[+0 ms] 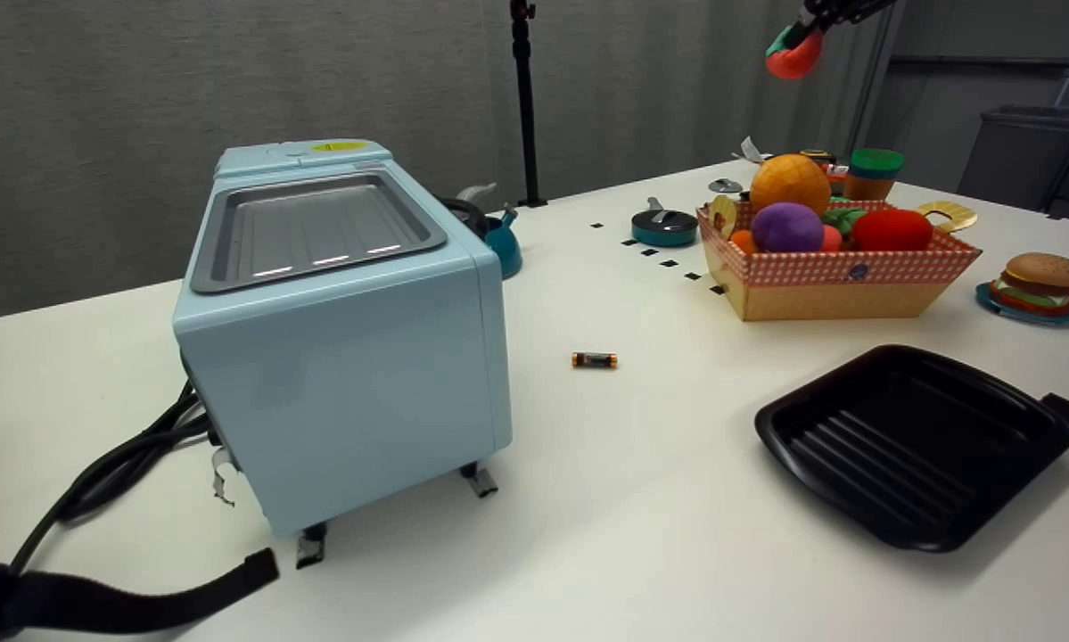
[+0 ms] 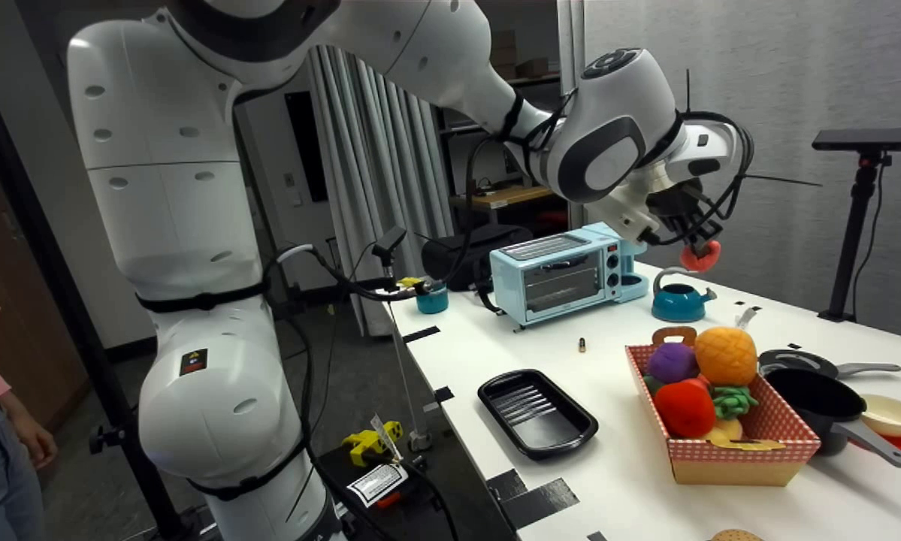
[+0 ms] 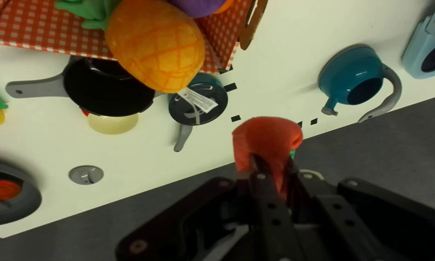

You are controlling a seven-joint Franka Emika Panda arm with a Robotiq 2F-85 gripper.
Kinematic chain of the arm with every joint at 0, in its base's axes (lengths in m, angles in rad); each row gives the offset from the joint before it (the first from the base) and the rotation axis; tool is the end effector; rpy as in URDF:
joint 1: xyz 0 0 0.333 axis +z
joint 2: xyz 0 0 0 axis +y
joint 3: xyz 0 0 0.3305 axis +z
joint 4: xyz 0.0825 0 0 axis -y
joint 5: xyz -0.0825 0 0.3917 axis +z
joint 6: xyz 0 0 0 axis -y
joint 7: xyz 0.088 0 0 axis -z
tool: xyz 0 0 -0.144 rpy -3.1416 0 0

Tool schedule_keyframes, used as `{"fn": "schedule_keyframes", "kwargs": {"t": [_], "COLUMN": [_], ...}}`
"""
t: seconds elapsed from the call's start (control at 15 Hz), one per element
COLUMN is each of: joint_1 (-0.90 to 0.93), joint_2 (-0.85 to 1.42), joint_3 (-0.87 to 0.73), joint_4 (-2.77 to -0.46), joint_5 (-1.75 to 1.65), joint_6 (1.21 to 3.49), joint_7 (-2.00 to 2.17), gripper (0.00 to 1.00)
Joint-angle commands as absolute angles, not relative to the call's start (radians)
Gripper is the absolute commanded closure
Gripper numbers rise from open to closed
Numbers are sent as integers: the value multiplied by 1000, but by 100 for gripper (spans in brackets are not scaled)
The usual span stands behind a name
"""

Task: Put the orange plushie in the box from the table

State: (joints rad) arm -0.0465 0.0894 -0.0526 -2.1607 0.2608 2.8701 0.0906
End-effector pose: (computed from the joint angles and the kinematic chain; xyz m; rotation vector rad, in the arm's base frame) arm 0.6184 -0.0730 0.4058 -2.8015 0.5929 -0.9130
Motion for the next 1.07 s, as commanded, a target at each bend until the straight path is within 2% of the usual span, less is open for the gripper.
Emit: {"fn": "schedule_keyframes", "kwargs": {"t": [0.0, 0.53, 0.6, 0.67, 0.73, 1.0], "joint_1": [-45, -50, -51, -51, -52, -52], "joint_2": [64, 37, 40, 35, 33, 20], "joint_3": [-94, -96, -94, -93, -92, -87], "joint_4": [-2203, -2265, -2268, -2278, -2284, -2308], "joint_5": [186, 204, 215, 221, 227, 243], "joint_6": [2882, 2933, 2947, 2965, 2979, 3021], "joint_7": [205, 290, 296, 305, 307, 313], "gripper": [97, 97, 64, 64, 58, 27]}}
